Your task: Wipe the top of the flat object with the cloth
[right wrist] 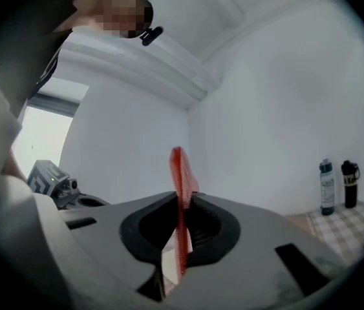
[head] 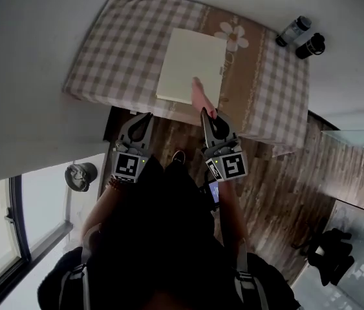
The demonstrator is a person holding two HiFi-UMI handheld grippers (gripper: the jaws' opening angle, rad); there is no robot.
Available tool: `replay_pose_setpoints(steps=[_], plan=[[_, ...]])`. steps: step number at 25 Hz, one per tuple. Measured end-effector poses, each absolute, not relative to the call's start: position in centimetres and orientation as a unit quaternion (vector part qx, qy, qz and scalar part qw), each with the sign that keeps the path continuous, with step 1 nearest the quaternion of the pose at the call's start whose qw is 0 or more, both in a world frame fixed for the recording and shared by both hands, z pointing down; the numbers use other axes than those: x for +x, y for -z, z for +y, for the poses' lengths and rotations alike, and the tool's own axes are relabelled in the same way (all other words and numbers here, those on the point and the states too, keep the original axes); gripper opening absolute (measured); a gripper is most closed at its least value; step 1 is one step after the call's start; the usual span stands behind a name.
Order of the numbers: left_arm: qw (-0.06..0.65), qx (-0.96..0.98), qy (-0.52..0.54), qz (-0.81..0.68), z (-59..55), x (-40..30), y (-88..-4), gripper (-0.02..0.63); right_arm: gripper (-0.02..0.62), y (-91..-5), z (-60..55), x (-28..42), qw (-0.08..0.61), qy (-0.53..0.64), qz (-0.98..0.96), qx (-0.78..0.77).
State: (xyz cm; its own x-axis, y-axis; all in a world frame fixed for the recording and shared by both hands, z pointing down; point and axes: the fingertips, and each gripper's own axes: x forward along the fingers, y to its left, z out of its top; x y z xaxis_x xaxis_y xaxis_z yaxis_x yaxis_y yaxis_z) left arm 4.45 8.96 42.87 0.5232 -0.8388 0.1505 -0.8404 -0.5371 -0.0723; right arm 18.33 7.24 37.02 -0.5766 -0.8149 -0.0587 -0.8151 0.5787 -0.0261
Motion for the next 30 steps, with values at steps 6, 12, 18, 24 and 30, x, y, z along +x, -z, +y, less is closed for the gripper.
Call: replay_pose_setpoints(steps=[6, 12, 18, 24, 30], plan=[[0.042, 0.882, -0.114, -0.454, 3.1, 3.1, -48.0, 0.183, 0.017, -37.0, -4.1, 16.6, -0.040, -0.047, 0.911, -0.409], [0.066, 0.913, -0.150, -0.374, -1.5, 1.9, -52.2, 0.296, 0.017, -38.5, -14.8, 13.2, -0.173, -0.132, 0.901, -0.376], [0.088, 0.933, -0.175, -0.301, -3.9, 2.5, -56.7, 0.296, 0.017, -42.6, -22.7, 10.1, -0.264, -0.158, 0.890, -0.337], [0.092, 0.946, -0.204, -0.234, -4.5, 4.1, -58.4, 0.388, 0.018, -48.3, -28.4, 9.9, -0.397, -0.252, 0.830, -0.301], [0.098, 0.945, -0.245, -0.193, -3.1, 6.6, -61.0, 0.388, 0.018, -55.7, -28.7, 10.4, -0.479, -0.209, 0.822, -0.225]])
